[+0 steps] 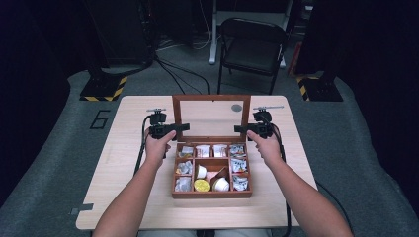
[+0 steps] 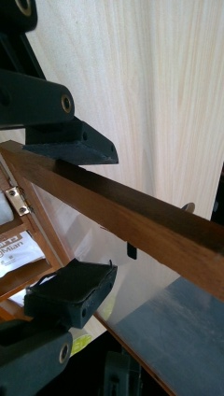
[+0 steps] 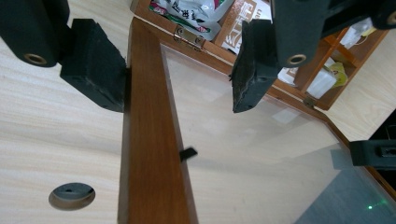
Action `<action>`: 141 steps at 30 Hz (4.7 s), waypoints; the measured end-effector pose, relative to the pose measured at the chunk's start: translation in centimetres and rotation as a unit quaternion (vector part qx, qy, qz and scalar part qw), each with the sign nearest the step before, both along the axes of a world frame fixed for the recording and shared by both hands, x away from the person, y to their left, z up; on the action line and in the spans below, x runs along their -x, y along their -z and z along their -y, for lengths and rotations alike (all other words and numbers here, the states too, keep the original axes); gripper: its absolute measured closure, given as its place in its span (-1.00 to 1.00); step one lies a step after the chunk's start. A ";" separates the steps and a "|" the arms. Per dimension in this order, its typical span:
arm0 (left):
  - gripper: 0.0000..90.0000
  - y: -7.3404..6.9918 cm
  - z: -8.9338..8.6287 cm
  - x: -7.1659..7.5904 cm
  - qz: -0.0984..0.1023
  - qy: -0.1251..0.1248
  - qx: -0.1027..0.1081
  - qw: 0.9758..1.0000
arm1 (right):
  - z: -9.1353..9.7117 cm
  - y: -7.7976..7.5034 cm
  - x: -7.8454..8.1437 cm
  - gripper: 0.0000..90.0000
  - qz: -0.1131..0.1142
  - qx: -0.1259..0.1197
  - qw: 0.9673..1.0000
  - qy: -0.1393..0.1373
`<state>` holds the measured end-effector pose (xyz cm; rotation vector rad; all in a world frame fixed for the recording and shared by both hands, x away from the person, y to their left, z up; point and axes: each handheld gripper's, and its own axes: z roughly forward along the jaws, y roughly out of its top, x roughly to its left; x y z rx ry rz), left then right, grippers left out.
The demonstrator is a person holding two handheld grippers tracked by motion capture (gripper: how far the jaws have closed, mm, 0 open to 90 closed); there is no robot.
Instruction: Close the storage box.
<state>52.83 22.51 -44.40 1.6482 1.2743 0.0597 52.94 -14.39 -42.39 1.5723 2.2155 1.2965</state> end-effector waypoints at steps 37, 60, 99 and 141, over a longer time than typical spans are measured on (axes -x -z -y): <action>-0.19 -3.8 -0.5 4.6 0.077 0.052 -0.050 0.994 | 0.6 -4.5 5.0 -0.12 0.080 0.001 0.996 -0.037; -0.09 -6.2 -1.2 7.9 0.131 0.053 -0.052 0.989 | 0.9 -4.9 6.7 -0.13 0.091 0.010 0.994 -0.051; -0.08 -1.7 -1.6 15.6 0.122 0.082 -0.087 0.985 | 1.8 -0.6 14.5 -0.05 0.122 0.052 0.988 -0.082; -0.07 2.0 -1.2 18.9 0.092 0.110 -0.105 0.984 | 1.7 3.8 17.5 -0.05 0.098 0.072 0.986 -0.111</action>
